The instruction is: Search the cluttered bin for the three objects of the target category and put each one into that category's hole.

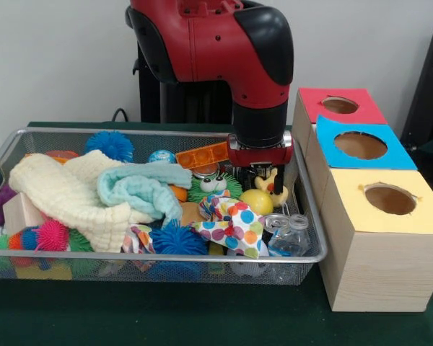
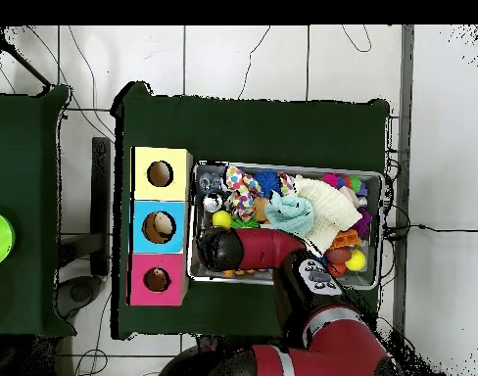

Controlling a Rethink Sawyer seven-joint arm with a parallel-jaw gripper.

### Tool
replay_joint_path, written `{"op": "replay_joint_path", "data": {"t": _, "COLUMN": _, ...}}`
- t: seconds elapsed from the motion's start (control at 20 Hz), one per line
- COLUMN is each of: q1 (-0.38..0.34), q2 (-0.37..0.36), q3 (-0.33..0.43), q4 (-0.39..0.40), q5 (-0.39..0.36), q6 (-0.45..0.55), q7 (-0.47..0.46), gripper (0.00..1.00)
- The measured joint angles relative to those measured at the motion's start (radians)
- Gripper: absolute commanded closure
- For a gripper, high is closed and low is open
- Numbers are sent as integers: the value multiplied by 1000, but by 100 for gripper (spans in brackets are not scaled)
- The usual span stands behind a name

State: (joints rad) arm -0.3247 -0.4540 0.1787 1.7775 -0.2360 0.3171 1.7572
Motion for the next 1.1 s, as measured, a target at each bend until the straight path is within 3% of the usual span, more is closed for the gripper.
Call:
{"op": "replay_joint_path", "data": {"t": 0.95, "q1": -3, "q2": 10, "q3": 9, "q4": 2, "q5": 1, "q6": 0, "q7": 0, "gripper": 0}}
{"op": "replay_joint_path", "data": {"t": 1.0, "q1": -3, "q2": 11, "q3": 10, "q4": 2, "q5": 1, "q6": 0, "q7": 0, "gripper": 100}}
{"op": "replay_joint_path", "data": {"t": 1.1, "q1": -2, "q2": 13, "q3": 17, "q4": 2, "q5": 1, "q6": 0, "q7": 0, "gripper": 100}}
